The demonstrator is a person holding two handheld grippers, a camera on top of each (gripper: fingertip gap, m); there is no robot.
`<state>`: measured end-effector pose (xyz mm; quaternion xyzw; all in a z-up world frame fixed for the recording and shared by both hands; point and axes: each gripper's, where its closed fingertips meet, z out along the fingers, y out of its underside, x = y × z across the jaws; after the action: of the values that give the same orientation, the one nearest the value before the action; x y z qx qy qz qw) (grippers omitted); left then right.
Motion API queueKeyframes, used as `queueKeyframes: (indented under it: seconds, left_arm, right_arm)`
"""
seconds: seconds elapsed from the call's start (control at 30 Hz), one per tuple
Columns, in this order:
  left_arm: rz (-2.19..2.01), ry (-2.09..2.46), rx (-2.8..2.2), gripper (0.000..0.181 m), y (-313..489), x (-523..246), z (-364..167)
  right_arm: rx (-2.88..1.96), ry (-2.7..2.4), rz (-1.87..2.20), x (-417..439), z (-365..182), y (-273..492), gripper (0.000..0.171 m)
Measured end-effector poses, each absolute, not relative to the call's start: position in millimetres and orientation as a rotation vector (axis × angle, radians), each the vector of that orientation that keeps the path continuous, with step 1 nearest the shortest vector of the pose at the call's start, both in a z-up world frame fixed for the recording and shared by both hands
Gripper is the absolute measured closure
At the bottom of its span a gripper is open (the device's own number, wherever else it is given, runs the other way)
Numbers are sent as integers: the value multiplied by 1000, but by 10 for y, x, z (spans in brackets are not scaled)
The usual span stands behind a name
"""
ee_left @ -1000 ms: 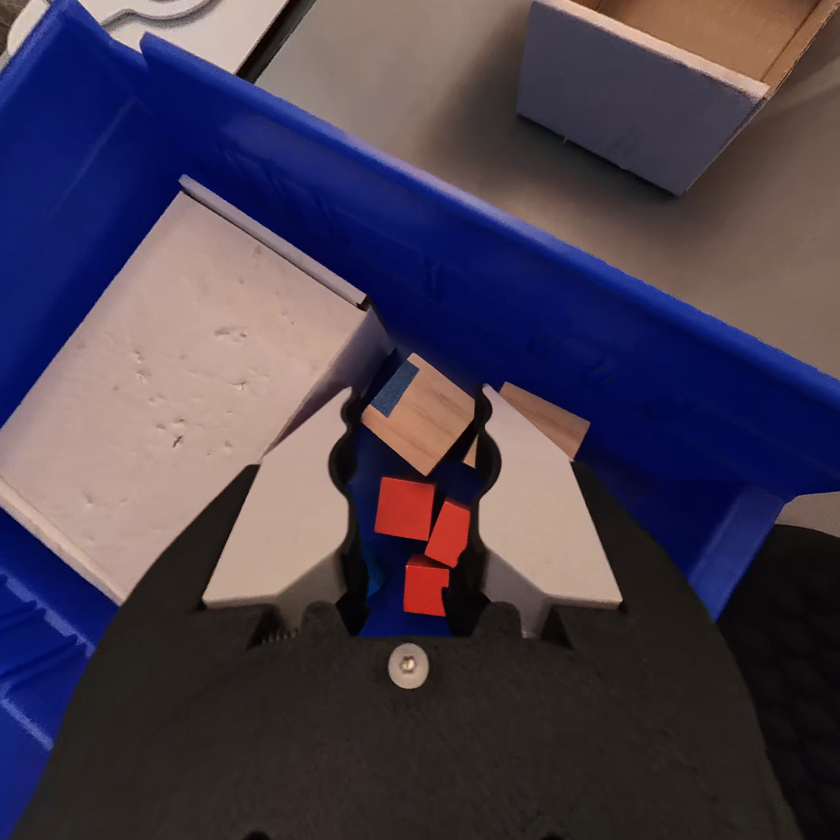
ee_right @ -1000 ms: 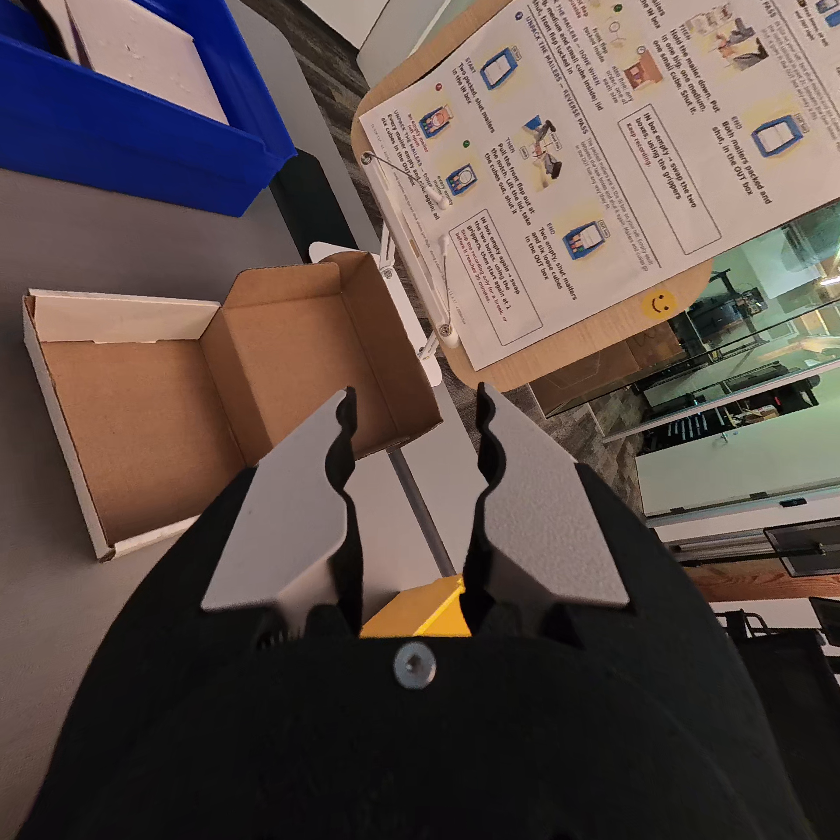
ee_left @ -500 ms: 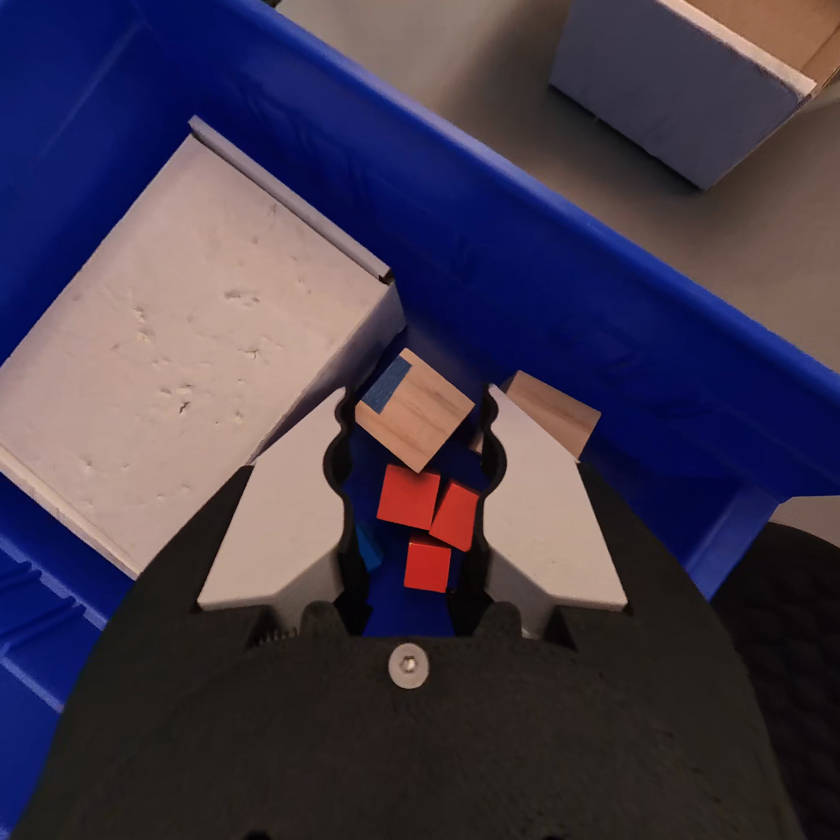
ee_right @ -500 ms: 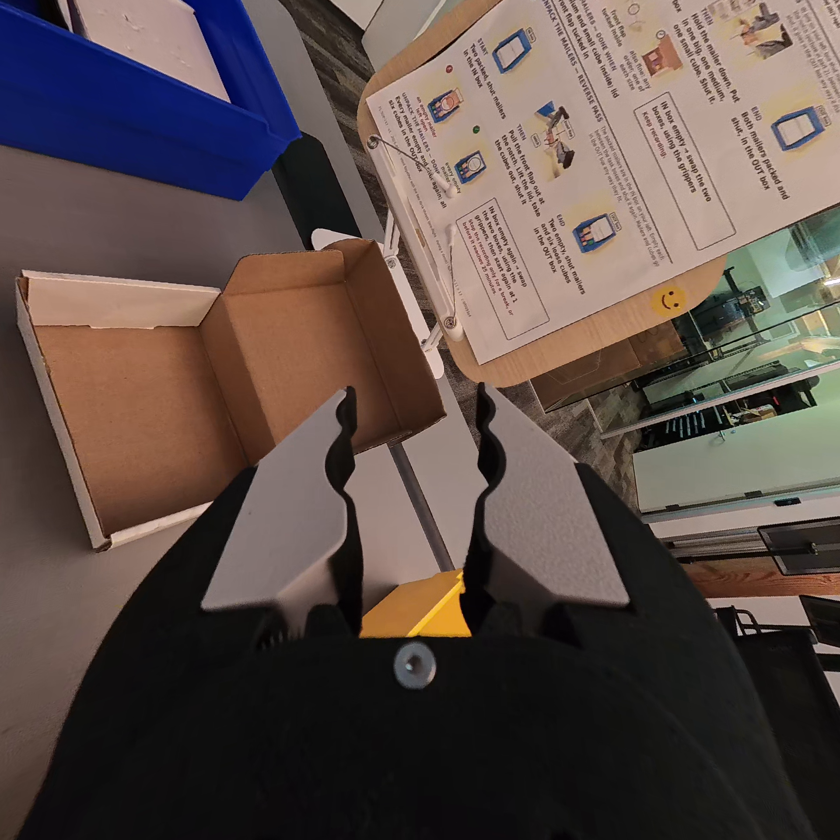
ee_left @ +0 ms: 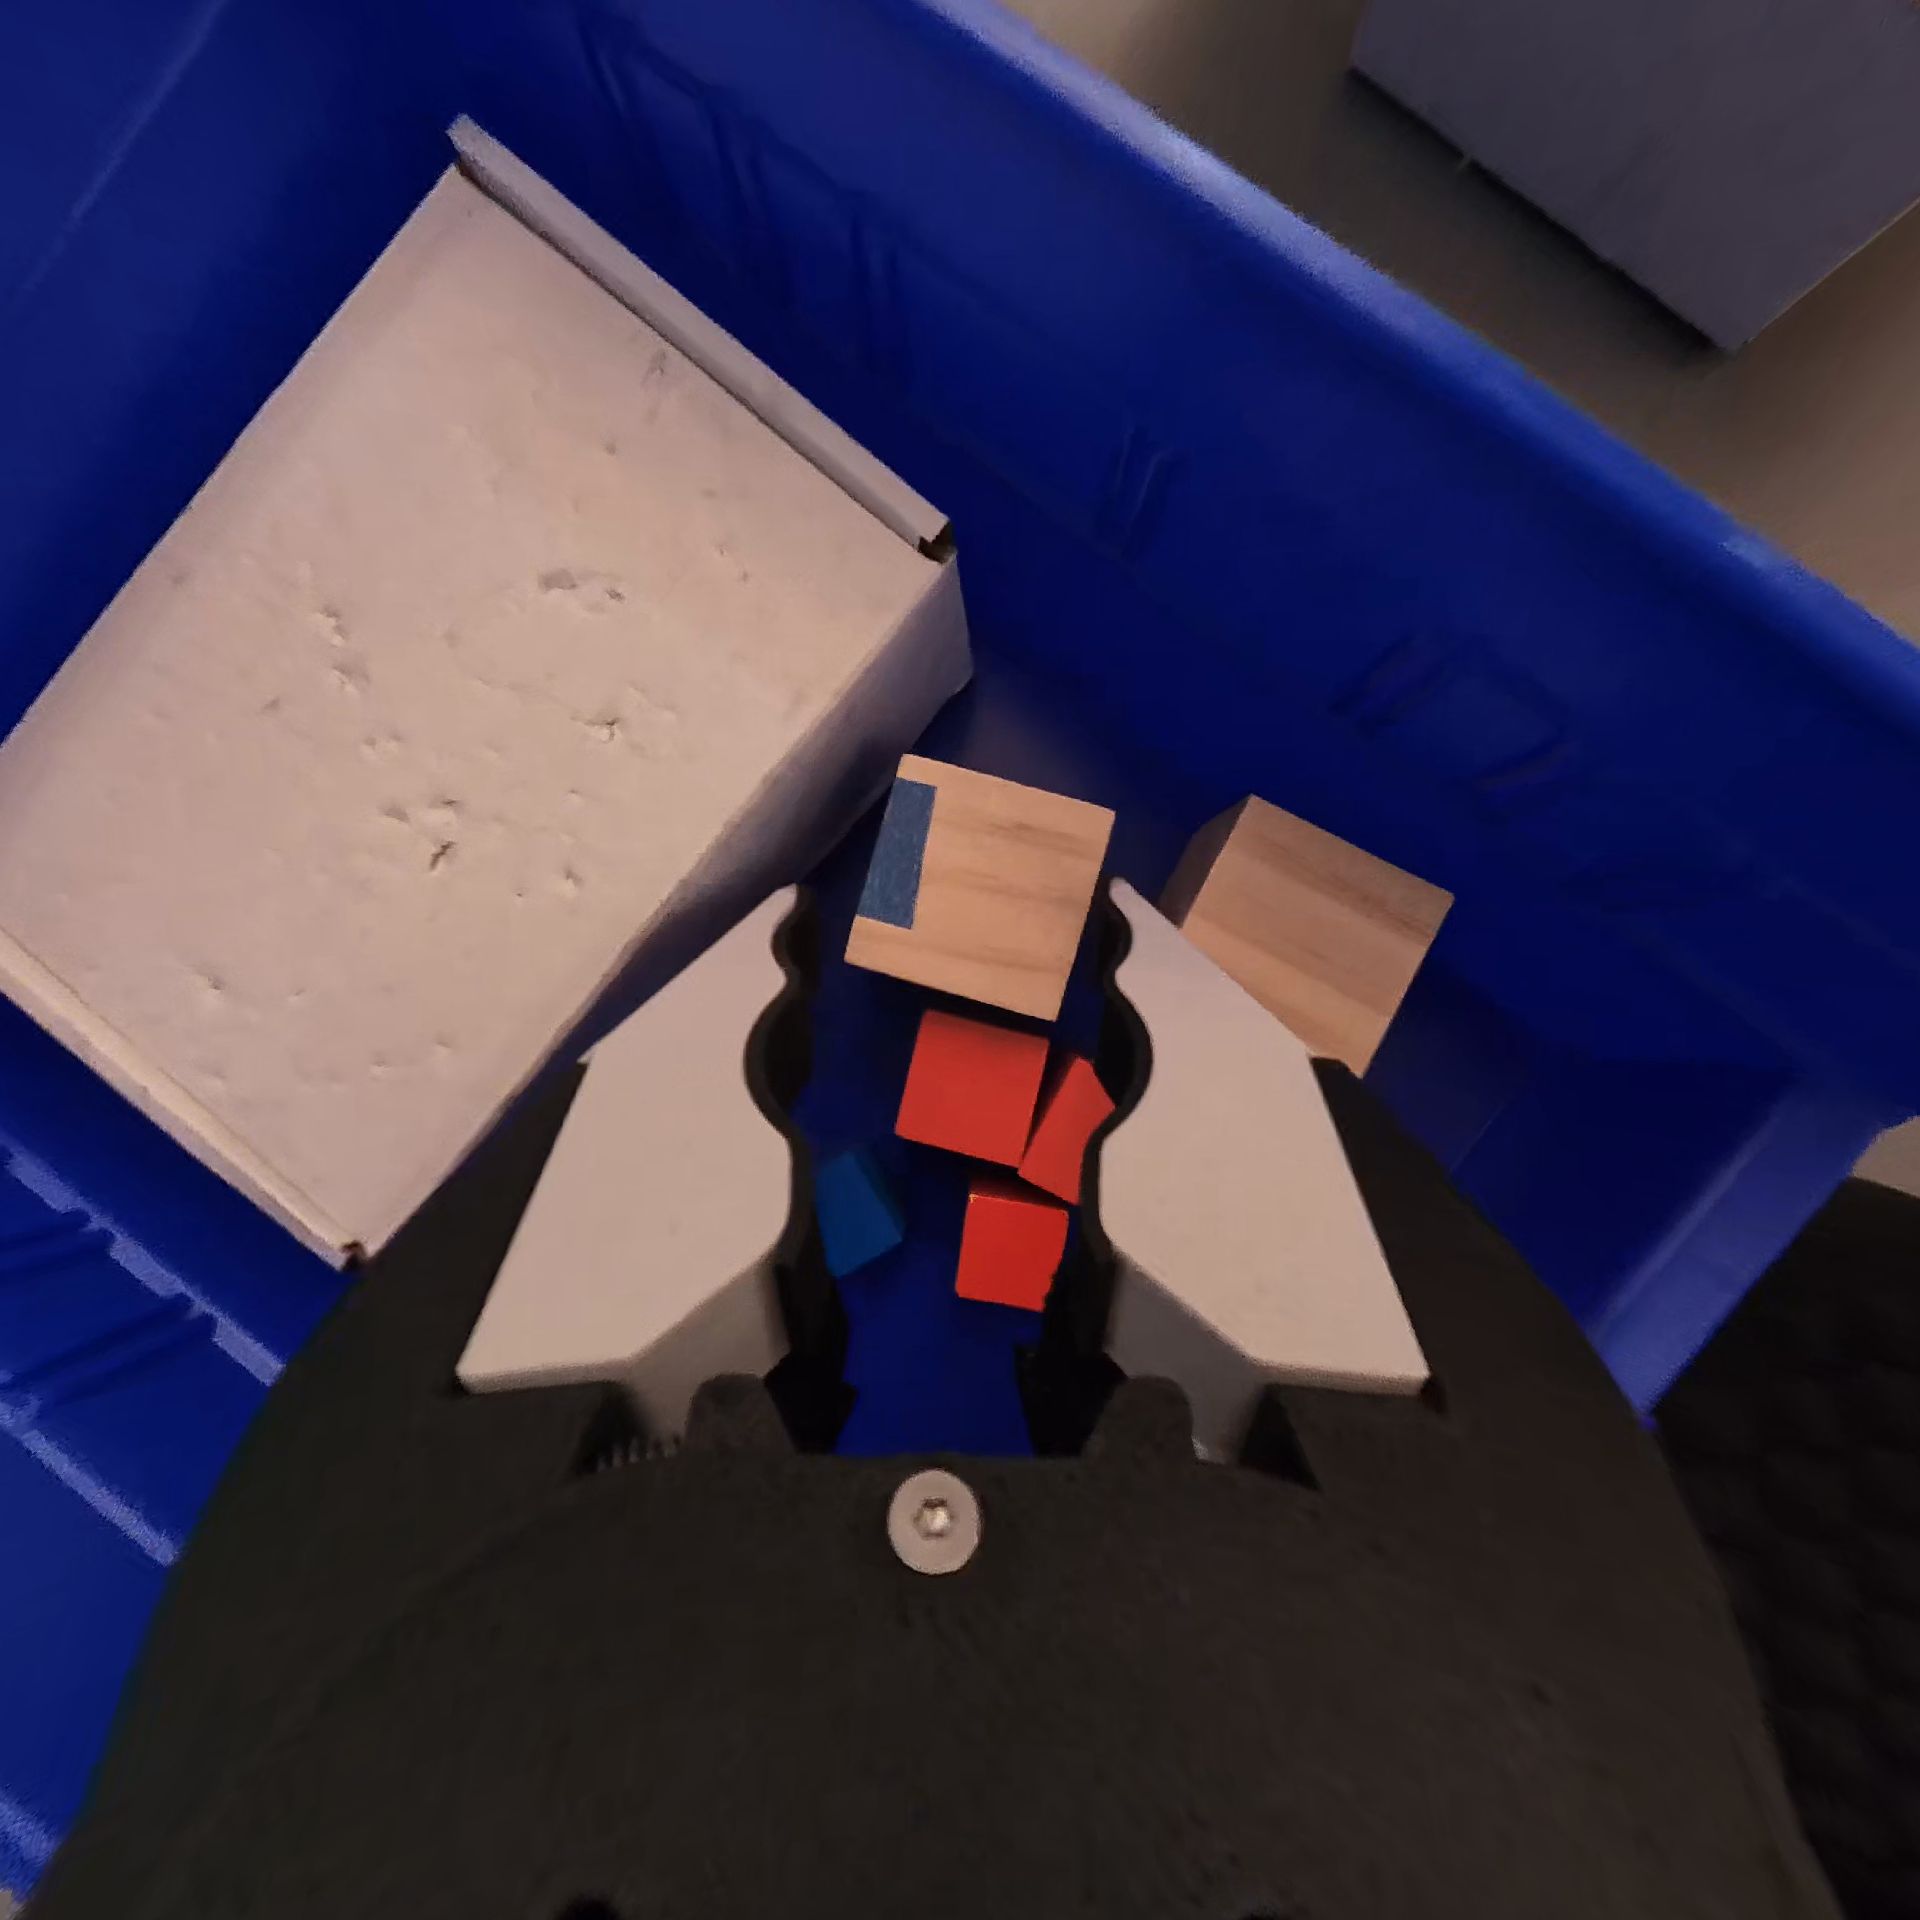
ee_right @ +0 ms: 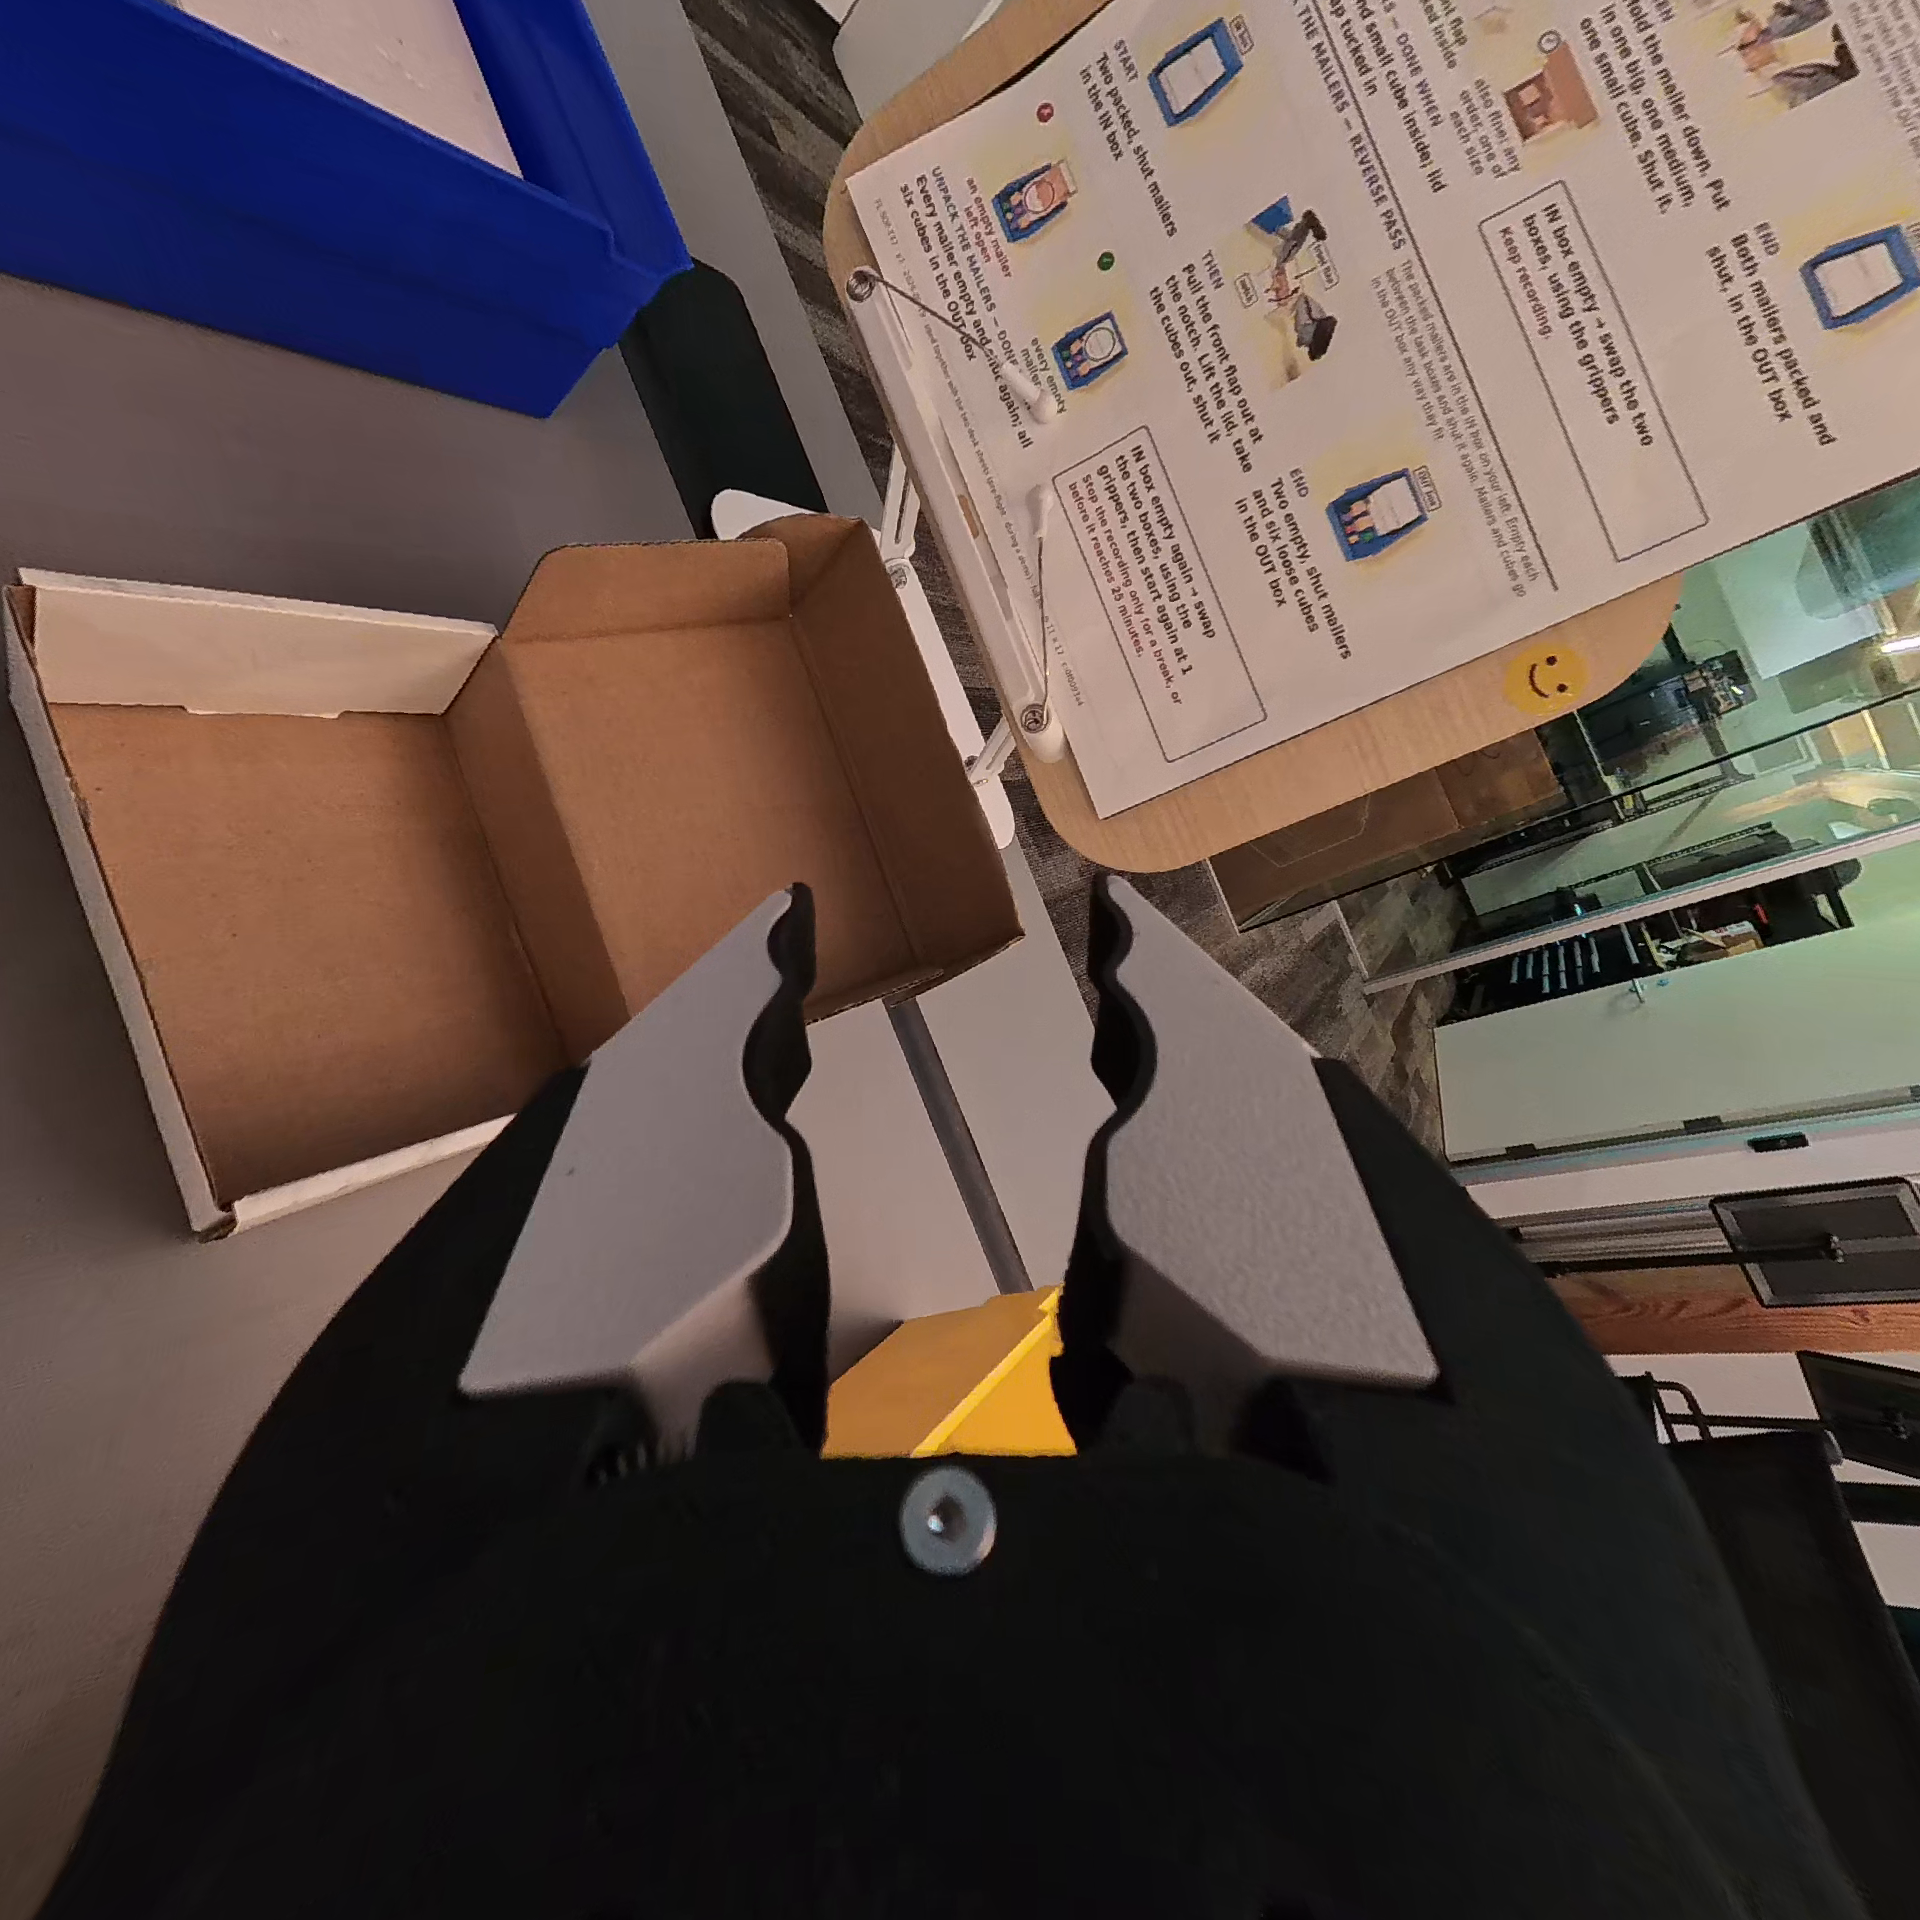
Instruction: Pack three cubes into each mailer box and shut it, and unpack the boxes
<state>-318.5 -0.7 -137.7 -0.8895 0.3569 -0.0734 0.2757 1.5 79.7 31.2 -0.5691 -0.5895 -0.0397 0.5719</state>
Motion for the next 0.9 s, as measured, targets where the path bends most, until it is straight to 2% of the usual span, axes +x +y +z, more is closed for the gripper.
queueKeyframes:
  seconds: [0.23,0.43,0.57,0.67,0.73,0.9]
  left_arm:
    - [-166,990,-2390,136,-18,-3188,-1333]
    - [-165,881,-2181,136,-7,-3078,-550]
    - [-179,894,-1969,136,-143,-2515,153]
    - [-260,995,-1824,136,-262,-1709,384]
    - [-321,1113,-1788,136,-258,-1147,289]
    - [-207,1403,-1938,136,112,-393,-486]
  right_arm:
    - [-1332,-1378,-96,32,329,801,118]
    - [-1339,-1358,-92,61,355,825,118]
    - [-1337,-1352,-103,87,378,832,118]
    - [-1328,-1332,-97,127,452,823,118]
    - [-1321,-1309,-69,155,513,814,118]
    - [-1321,-1268,-70,294,617,836,119]
